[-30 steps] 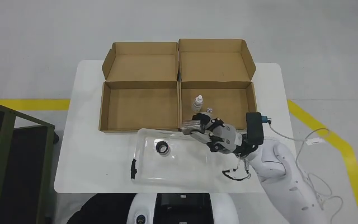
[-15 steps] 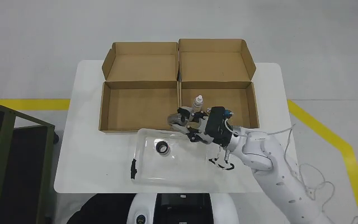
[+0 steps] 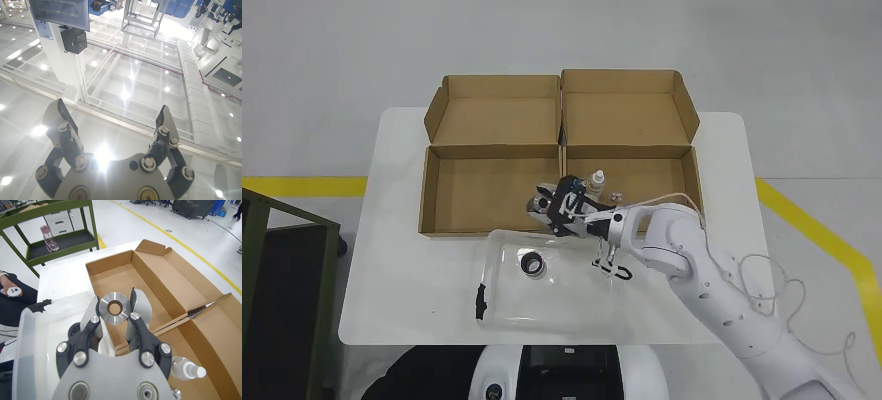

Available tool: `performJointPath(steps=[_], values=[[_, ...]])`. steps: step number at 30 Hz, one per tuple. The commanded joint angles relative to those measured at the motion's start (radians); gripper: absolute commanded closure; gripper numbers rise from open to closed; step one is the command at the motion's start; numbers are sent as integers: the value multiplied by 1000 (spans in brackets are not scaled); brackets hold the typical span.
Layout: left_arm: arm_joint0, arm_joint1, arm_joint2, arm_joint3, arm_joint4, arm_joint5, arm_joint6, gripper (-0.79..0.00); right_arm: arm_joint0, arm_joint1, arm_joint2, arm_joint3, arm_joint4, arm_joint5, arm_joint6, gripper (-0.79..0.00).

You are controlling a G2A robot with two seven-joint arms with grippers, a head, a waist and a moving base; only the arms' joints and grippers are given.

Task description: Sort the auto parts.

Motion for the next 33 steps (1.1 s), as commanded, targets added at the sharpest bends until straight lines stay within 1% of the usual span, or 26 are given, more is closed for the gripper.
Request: performJointPath(steps=[1,5,9,20,26,33], values=[[0,0,0,0,0,0,0,-785,29,-9,-25,22,-15,16,29,0],[0,0,0,0,0,0,0,-785,74,-26,-66,74,-47,49,85,0],[0,0,0,0,0,0,0,-785,111,-44,-98,123,-57,72,114,0],[0,0,0,0,0,0,0,-785,190,-84,-164,209,-51,63,217,0],[0,0,0,0,0,0,0,-785,224,-107,-194,255,-31,63,250,0],[0,0,0,0,0,0,0,-785,252,-130,-222,297,-29,57,283,-74]])
